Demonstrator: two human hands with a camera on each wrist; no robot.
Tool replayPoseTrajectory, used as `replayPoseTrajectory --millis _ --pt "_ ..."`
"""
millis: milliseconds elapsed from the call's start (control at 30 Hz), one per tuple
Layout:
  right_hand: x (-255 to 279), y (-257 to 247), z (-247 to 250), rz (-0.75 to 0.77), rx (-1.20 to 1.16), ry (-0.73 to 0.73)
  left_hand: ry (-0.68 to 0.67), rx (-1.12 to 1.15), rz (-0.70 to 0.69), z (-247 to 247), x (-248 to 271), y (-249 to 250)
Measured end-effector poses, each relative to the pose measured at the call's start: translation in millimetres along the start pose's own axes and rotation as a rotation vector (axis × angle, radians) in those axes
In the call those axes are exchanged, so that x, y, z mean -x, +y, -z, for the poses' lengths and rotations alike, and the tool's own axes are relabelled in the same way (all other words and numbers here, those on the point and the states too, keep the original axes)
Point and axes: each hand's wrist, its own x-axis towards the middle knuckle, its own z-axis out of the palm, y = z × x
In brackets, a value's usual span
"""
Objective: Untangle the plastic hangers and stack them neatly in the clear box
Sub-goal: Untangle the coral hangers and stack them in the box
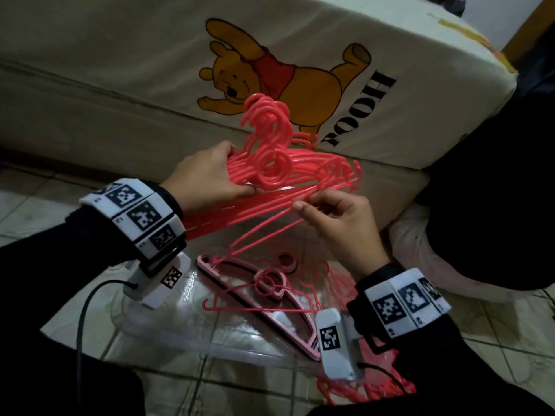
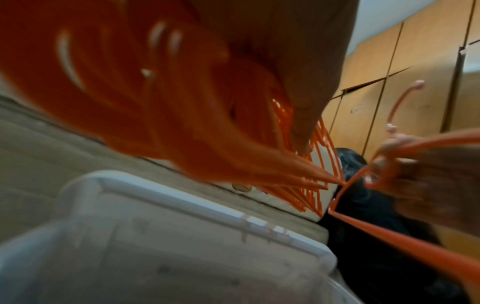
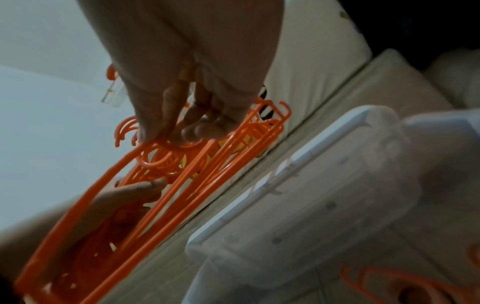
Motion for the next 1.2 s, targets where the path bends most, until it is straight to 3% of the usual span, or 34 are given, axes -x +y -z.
replayPoseTrajectory --millis 133,267,433,600,800,900,1000,1200 --pt "-8 3 3 0.035 0.29 0.072 -0.054 0.059 0.027 -7 4 10" --pt "-15 4 7 -0.044 0.494 0.089 -0.02 0.049 0.013 -13 4 12" --pt "-13 -8 -8 0.023 0.58 0.048 -0.008 0.11 -0.012 -23 8 10" --pt "-19 -8 -17 -0.031 0.464 0.033 -0.109 0.087 -0.032 -30 12 11" --pt "-27 -13 -1 0.085 0.487 -0.123 -0.14 0.019 -0.064 -26 11 0" --pt "-36 -6 22 0.191 0.83 -0.116 -0.135 -0.002 -0.068 -23 10 -4" --pt "-36 13 20 0.142 1.113 -0.279 -0.193 -0.024 -0.089 -24 10 -5" --pt "-39 50 1 0.136 1.002 -0.355 -0.409 0.106 -0.025 -39 14 -8"
